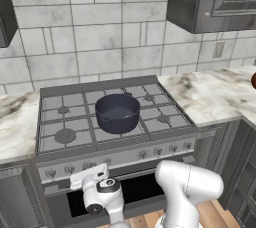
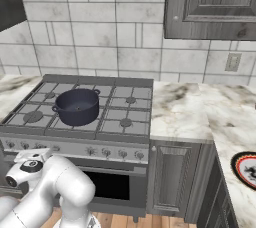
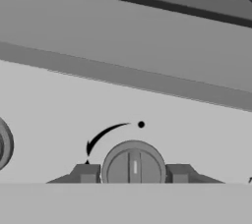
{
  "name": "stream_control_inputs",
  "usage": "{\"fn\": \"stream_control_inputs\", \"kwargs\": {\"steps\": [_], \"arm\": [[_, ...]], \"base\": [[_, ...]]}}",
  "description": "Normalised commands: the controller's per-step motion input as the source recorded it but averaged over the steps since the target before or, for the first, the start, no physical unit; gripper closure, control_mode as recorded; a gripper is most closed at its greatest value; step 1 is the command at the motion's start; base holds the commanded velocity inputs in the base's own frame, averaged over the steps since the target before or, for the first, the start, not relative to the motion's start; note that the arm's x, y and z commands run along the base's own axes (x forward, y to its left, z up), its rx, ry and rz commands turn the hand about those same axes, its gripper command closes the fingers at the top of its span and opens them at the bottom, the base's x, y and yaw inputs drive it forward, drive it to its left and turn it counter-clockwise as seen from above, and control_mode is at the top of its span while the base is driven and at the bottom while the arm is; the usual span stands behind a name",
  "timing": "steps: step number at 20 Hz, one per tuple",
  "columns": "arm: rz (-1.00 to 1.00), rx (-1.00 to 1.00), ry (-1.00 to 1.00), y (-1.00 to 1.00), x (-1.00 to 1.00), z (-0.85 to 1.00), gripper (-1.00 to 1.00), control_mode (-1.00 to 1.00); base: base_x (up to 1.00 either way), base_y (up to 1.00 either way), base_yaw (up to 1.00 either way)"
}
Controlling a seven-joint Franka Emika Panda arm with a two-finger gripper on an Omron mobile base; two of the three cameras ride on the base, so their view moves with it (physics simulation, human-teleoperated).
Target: Retrieve the frozen meat and place it in the pot on a burner. Then turn the burner on.
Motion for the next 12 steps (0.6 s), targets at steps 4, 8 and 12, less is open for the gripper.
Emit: {"fn": "stream_control_inputs", "kwargs": {"steps": [4,8,12], "arm": [[0.05,-0.25,-0.06,0.17,0.01,-0.13,1.00,-1.00],[0.08,-0.24,-0.10,0.05,0.00,-0.09,1.00,-1.00],[0.10,-0.24,-0.11,0.06,0.00,-0.09,1.00,-1.00]], "base": [[0.00,0.00,0.00],[0.00,0.00,0.00],[0.00,0.00,0.00]]}}
